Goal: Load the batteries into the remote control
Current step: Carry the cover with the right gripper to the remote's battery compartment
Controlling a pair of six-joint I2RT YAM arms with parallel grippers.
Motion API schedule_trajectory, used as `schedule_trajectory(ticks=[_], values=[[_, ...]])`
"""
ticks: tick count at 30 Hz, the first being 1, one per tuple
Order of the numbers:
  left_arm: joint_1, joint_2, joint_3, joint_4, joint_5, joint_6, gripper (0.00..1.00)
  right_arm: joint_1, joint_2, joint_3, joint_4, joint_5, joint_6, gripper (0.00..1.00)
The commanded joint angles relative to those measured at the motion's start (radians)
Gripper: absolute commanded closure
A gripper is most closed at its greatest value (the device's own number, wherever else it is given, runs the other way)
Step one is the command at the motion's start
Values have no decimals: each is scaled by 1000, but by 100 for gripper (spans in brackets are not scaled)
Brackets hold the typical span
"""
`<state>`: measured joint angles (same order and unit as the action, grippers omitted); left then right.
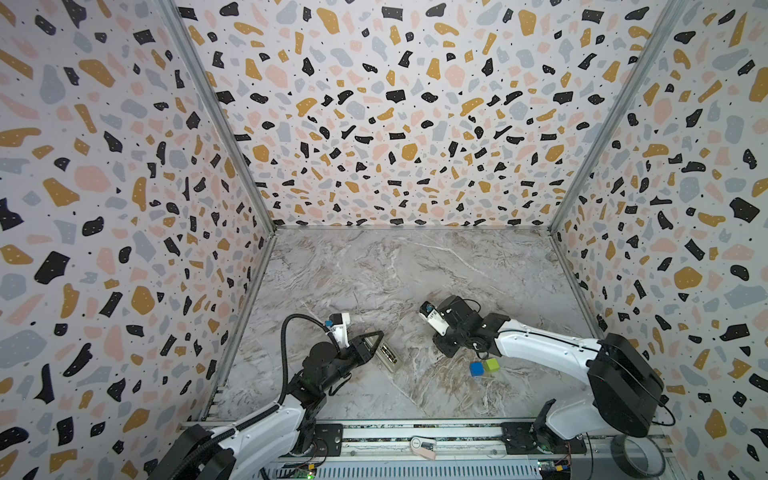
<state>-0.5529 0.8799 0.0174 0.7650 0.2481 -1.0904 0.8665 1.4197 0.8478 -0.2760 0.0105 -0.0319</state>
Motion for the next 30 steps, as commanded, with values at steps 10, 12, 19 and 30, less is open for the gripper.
schedule_trajectory(ticks=[10, 12, 19, 30], values=[[-4, -26, 0, 94, -96, -17, 100, 119, -72, 129, -68, -80, 26, 91], [-4, -37, -2, 87, -112, -17, 100, 141, -64, 144, -62, -103, 34, 91], [-5, -59, 3, 58, -137, -8, 100, 190, -15, 194, -38, -169, 70, 92], [-4, -53, 3, 54, -129, -5, 100, 231, 69, 253, -15, -172, 87, 93]])
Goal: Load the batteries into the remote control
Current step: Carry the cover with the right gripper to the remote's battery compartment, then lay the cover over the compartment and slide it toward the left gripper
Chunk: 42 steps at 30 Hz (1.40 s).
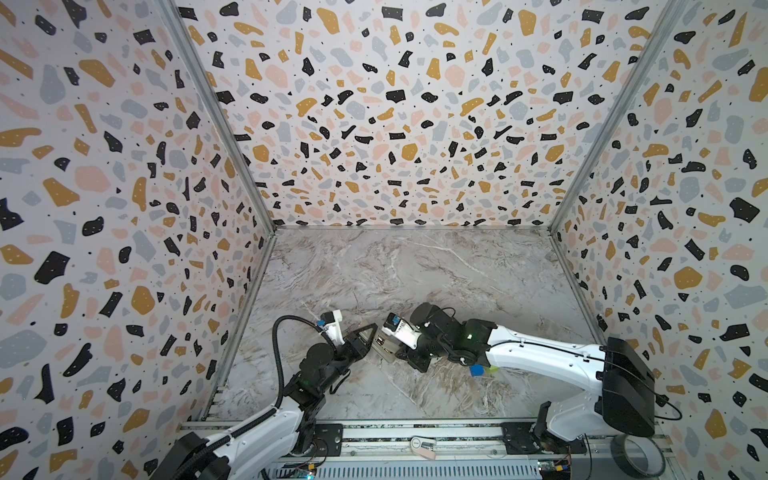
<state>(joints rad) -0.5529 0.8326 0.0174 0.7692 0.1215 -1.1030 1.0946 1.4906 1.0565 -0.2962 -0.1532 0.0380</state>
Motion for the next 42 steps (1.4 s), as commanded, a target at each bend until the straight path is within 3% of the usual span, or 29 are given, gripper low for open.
schedule_trajectory(ticks=[1, 42], values=[[-4, -6, 3, 51, 0, 9, 100, 2, 4, 46, 8, -2, 20, 93], [-7, 7, -3, 67, 20, 2, 100, -5, 95, 93, 50, 17, 24, 96]])
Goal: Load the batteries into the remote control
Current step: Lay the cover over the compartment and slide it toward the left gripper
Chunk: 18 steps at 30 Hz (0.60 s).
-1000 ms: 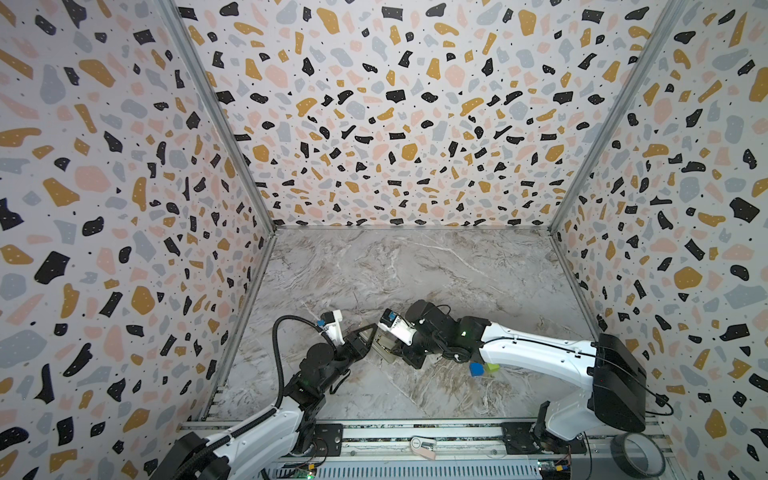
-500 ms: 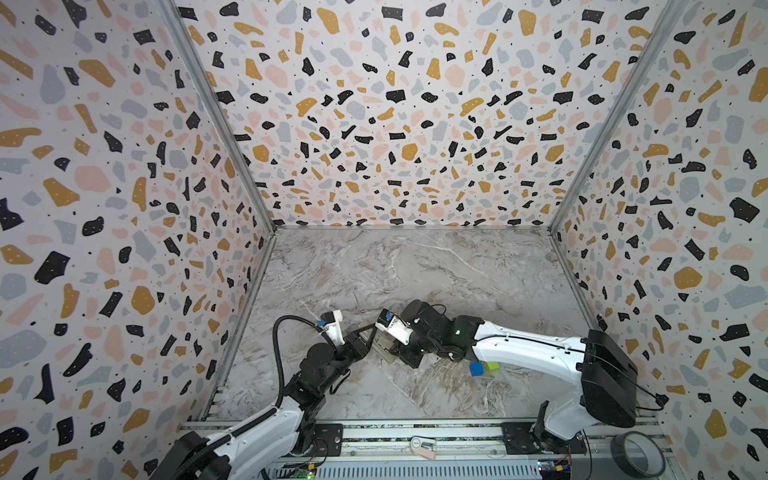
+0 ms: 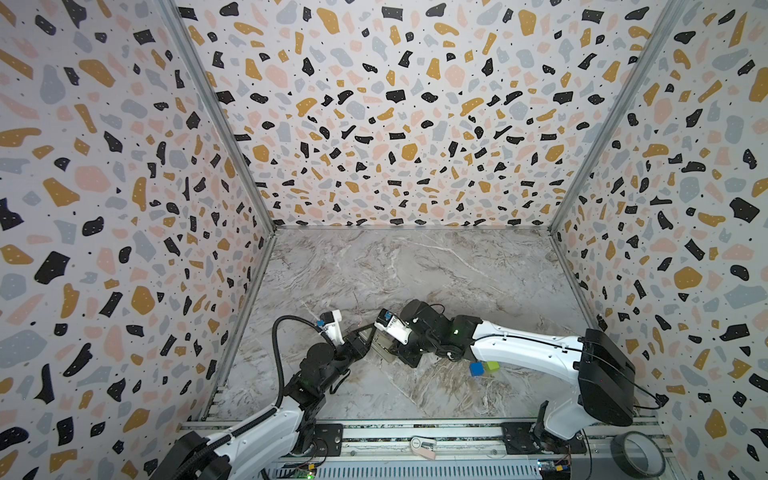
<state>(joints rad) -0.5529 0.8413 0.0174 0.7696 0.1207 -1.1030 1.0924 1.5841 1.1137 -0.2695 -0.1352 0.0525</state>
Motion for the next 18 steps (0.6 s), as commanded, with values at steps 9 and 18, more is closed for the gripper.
schedule_trajectory(ticks=[9, 18], values=[[-7, -2, -5, 70, 26, 2, 100, -1, 3, 28, 35, -3, 10, 97], [-12, 0, -3, 77, 25, -7, 100, 2, 16, 32, 44, -8, 23, 97]])
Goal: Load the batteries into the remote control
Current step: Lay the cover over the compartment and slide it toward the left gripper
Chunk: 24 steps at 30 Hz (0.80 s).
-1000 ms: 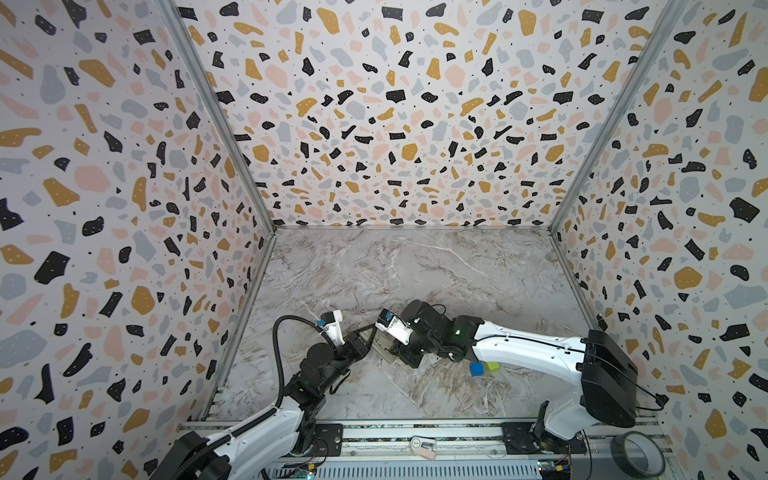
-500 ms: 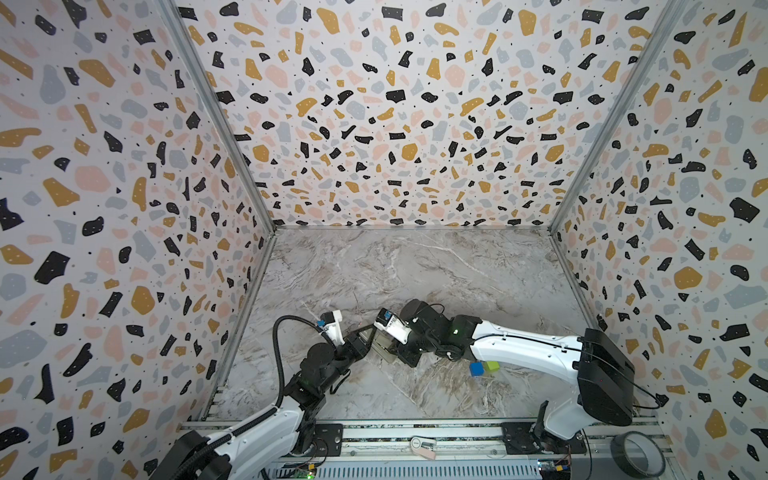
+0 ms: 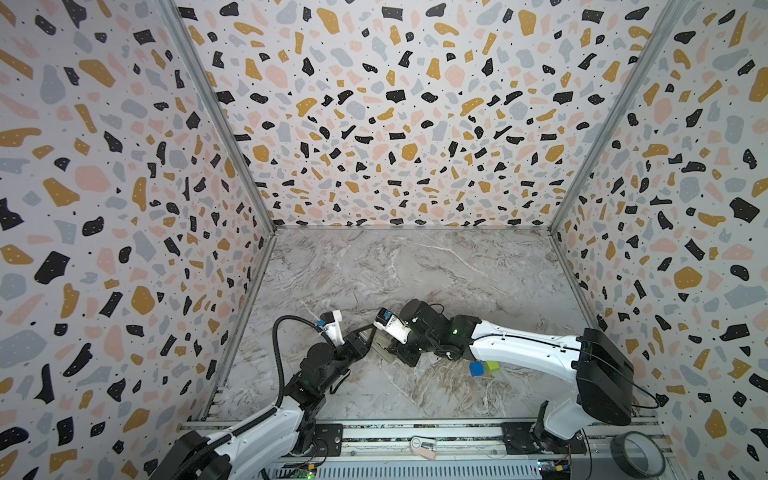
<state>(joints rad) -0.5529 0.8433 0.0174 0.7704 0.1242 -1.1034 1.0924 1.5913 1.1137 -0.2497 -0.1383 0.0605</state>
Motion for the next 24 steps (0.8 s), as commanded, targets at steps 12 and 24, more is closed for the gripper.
schedule_trajectory(ticks=[12, 24], values=[[-28, -4, -13, 87, -11, -26, 100, 2, 45, 53, 27, 3, 40, 95], [-39, 2, -12, 98, -9, -30, 100, 11, 59, 64, 42, 6, 53, 88]])
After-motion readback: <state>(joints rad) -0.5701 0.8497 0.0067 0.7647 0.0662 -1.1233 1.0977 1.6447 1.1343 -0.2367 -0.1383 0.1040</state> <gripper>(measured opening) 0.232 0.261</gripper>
